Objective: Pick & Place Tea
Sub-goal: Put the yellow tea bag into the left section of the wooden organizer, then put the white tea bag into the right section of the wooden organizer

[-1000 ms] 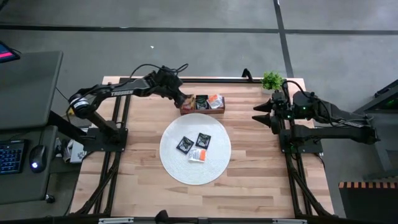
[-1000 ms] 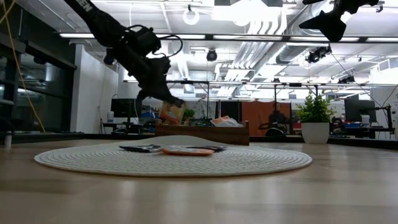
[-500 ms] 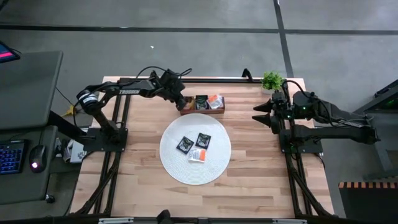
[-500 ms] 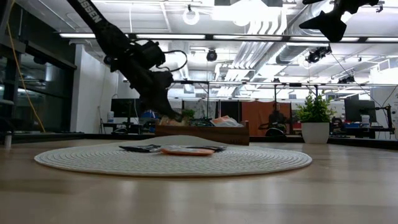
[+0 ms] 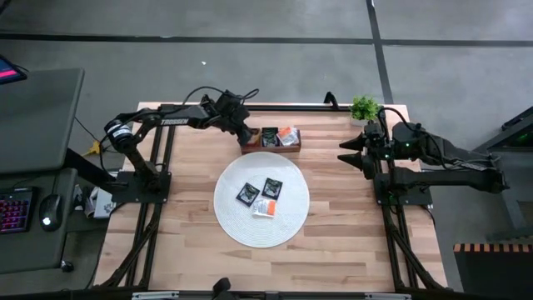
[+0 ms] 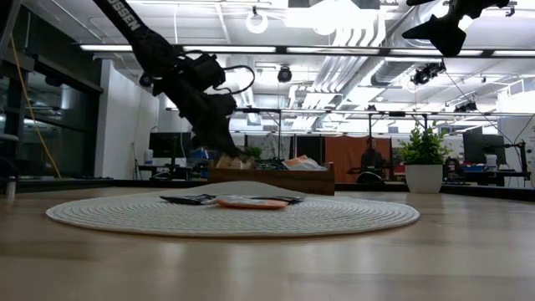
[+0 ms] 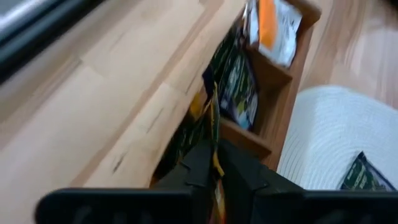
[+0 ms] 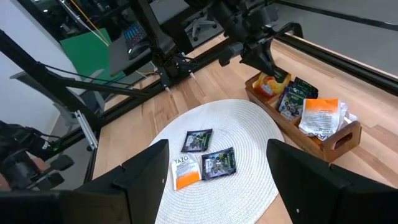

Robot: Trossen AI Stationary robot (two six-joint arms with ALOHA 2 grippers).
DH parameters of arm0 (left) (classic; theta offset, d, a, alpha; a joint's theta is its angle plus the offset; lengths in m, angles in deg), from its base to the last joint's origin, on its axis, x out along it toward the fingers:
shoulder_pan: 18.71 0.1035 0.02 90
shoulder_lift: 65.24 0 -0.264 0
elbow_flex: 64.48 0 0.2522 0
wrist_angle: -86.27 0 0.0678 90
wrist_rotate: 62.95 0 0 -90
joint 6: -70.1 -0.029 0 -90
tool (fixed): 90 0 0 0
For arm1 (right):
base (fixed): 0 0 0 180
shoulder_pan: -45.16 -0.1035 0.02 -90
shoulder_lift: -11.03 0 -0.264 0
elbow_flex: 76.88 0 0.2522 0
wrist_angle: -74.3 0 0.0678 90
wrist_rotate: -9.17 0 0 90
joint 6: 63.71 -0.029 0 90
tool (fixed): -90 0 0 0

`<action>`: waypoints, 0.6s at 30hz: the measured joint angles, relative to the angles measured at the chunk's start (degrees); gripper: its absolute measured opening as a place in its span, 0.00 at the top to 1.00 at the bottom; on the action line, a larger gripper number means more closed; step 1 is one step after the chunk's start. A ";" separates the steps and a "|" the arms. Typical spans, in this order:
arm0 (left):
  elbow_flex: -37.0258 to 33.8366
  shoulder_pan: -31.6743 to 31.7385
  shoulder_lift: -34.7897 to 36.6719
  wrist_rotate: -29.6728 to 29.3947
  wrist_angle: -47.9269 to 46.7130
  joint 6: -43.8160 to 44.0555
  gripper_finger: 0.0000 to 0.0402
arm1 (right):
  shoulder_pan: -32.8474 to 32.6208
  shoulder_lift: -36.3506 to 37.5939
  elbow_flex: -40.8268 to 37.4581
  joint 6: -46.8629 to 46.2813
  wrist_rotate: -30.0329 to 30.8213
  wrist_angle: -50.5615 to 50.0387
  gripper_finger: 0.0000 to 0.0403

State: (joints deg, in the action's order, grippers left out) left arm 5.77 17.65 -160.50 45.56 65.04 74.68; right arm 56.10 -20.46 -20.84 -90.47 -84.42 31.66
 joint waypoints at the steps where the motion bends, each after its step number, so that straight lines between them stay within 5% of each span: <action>1: 0.44 0.00 0.00 -0.04 0.07 -0.06 0.90 | 0.00 0.00 0.00 0.00 -0.02 0.00 0.34; 11: 2.80 0.00 0.02 -1.42 -4.60 -0.08 0.60 | 0.00 0.00 0.00 0.17 -0.02 0.00 0.34; 18: 2.85 0.00 1.89 -1.48 -5.40 0.19 0.54 | 0.00 0.00 0.00 0.85 -0.09 0.00 0.34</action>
State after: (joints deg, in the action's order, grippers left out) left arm 8.62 17.65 -158.61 44.08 59.64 74.87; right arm 56.10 -20.46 -20.84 -89.62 -84.51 31.66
